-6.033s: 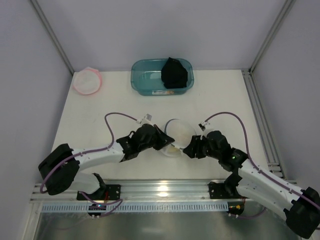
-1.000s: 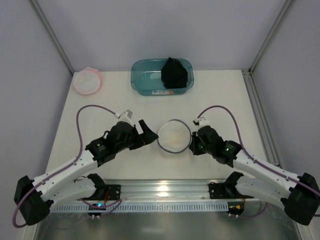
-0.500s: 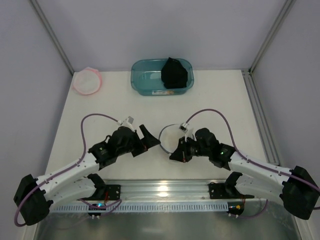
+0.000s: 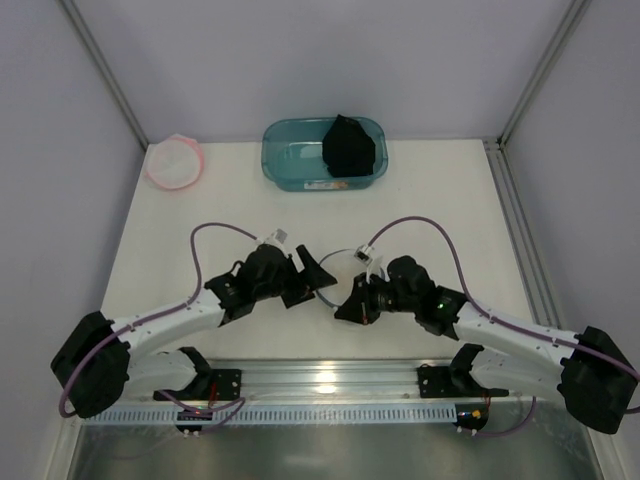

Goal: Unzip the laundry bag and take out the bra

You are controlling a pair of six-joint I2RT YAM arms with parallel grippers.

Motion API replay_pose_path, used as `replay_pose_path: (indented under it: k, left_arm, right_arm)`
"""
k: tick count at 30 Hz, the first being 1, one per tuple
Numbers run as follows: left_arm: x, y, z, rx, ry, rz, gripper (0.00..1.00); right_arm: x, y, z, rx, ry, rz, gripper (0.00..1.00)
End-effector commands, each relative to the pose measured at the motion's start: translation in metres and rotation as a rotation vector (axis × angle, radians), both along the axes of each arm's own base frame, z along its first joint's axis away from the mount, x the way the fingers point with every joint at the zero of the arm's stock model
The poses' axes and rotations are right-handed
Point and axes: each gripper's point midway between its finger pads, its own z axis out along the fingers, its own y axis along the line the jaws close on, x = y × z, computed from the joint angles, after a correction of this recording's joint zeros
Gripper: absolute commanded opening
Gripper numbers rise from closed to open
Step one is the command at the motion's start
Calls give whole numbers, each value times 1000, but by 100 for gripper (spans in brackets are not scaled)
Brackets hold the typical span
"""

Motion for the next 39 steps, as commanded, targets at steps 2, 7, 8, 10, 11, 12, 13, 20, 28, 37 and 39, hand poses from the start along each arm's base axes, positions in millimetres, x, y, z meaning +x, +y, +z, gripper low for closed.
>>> replay_pose_path:
  k: [2,7,8,10,11,12,13,20,28,37,39]
  left_arm:
    - [3,-21,16,-79,-29,-54,81]
    - [10,-31,18,-120,-46,-58,29]
    - [11,-33,20,-121,-49,-59,18]
    - [14,-34,20,-111,-52,-55,0]
    - [15,-32,19,-100,-52,-47,0]
    - [16,-32,20,-95,-58,-43,0]
    - [18,-31,21,-84,-72,-42,0]
    - [21,-7,18,61,-112,-24,0]
    - [20,-2,21,93,-125,-74,0]
    - [14,-2,21,150,-146,-181,0]
    - [12,-3,22,157,-145,-206,0]
  right_arm:
    - [10,9,38,82,-98,-12,4]
    - [10,10,39,80,-98,-5,4]
    - [11,9,39,74,-100,-12,4]
    - [14,4,36,41,-99,-40,4]
    - [13,-1,29,4,-85,-48,4]
    - [15,-3,32,-10,-91,-58,4]
    - [16,-7,28,-39,-87,-72,4]
    - [32,-68,0,-398,-63,-284,4]
    - [40,-98,-10,-538,-76,-391,4]
    - [63,-128,-26,-745,-122,-522,4]
    - [71,-134,-24,-786,-143,-566,4]
